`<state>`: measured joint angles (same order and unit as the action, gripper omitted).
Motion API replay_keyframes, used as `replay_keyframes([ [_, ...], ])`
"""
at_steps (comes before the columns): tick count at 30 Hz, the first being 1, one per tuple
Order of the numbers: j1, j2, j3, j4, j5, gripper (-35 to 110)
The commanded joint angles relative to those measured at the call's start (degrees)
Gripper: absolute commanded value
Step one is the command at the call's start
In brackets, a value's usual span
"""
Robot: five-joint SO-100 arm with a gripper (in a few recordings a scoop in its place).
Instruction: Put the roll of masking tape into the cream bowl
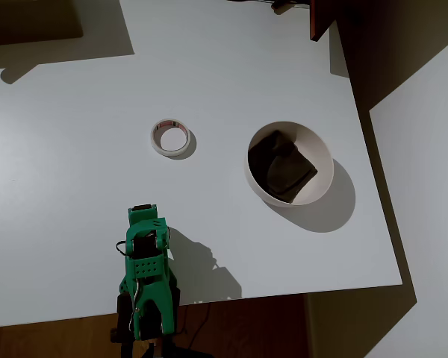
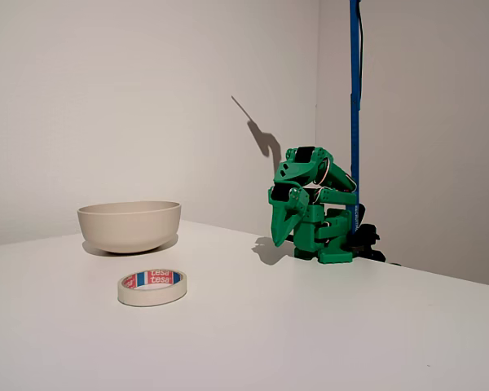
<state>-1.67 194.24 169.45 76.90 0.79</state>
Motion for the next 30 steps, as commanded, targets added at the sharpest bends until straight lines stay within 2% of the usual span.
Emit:
replay_keyframes([
  [1, -1.2, 0.0, -2.5, 2.5, 1.3, -8],
  [17, -1.2, 0.0, -2.5, 2.5, 1.3, -8],
  [24, 2.0, -0.5, -5.9, -1.7, 3.1, -8],
  [30, 3.8, -23.2, -23.6, -4.9, 3.6, -8],
])
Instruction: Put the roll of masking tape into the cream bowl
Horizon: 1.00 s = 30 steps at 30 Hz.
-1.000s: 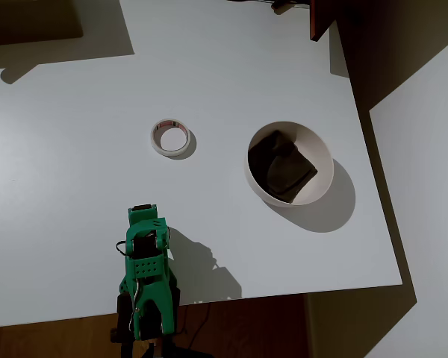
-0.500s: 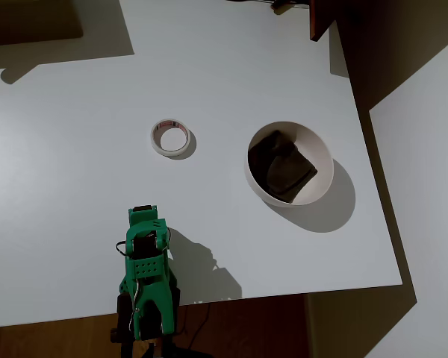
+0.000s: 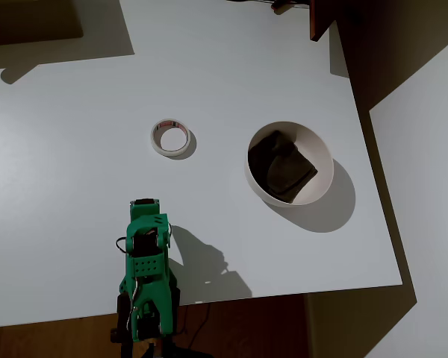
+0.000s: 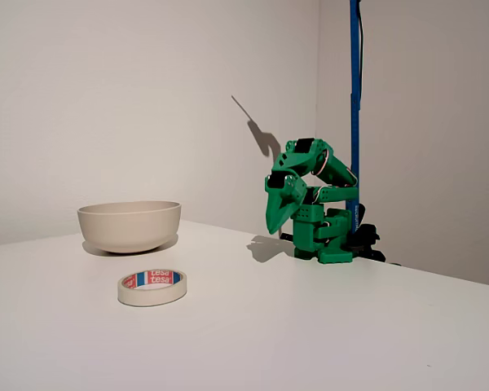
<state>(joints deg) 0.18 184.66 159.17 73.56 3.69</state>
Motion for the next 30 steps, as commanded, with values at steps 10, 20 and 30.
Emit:
replay_keyframes([
  [10, 8.8, -45.6, -49.7, 6.2, -1.8, -8],
  [20, 12.7, -73.0, -73.6, 12.0, -3.5, 5],
  [30, 11.9, -89.5, -84.3, 9.8, -3.6, 17],
])
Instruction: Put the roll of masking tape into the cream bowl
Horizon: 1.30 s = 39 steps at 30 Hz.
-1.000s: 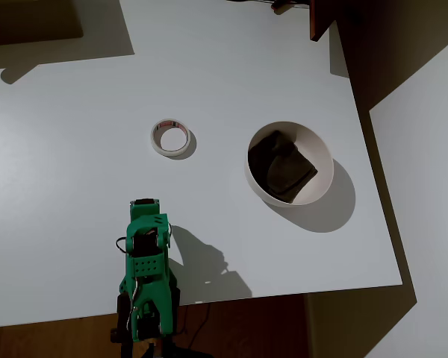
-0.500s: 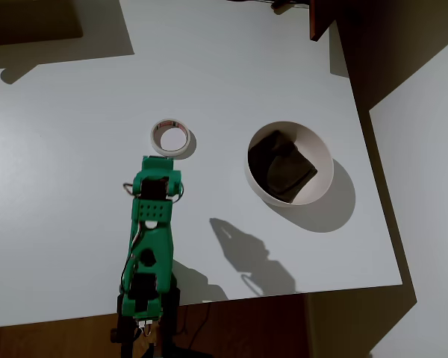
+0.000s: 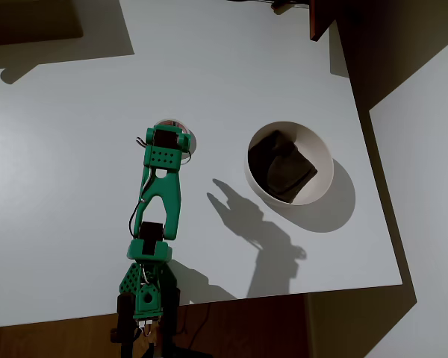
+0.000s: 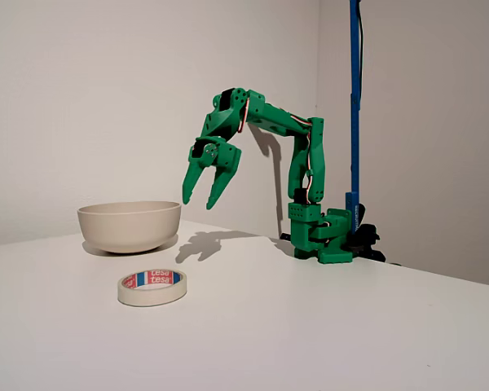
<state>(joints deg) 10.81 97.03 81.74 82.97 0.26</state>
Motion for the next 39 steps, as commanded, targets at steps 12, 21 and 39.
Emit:
replay_keyframes([
  [12, 4.1, -17.7, -14.4, -1.8, -0.7, 19],
  [21, 3.4, -24.8, -15.5, -4.2, -0.8, 18],
  [39, 0.7, -32.4, -18.9, -5.8, -0.4, 17],
])
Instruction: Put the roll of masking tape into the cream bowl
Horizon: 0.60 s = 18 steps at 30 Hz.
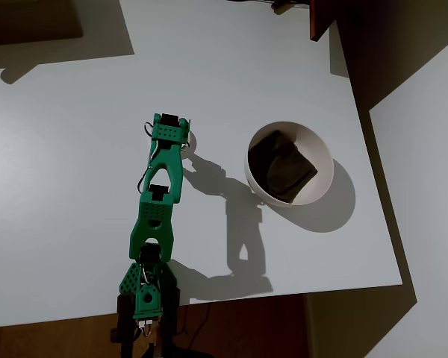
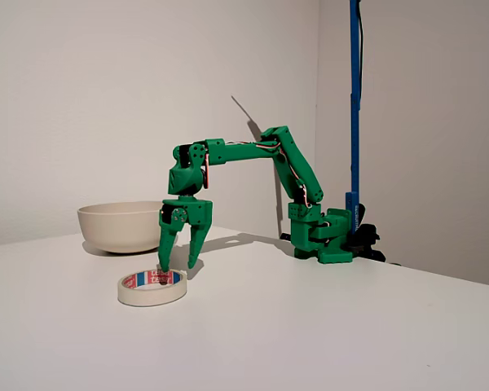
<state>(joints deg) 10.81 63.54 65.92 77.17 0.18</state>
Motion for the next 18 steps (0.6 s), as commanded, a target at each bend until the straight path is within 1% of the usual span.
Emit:
replay_keyframes([
  [1, 0.7, 0.5, -3.1, -0.2, -0.3, 17],
  [13, 0.7, -5.9, -3.1, -3.9, -0.1, 12],
  [15, 0.6, -6.1, -3.1, -4.0, -0.7, 7],
  [17, 0.4, -5.9, -3.2, -4.1, -1.1, -5],
  [18, 0.3, -5.6, -3.3, -4.1, -1.0, -8],
])
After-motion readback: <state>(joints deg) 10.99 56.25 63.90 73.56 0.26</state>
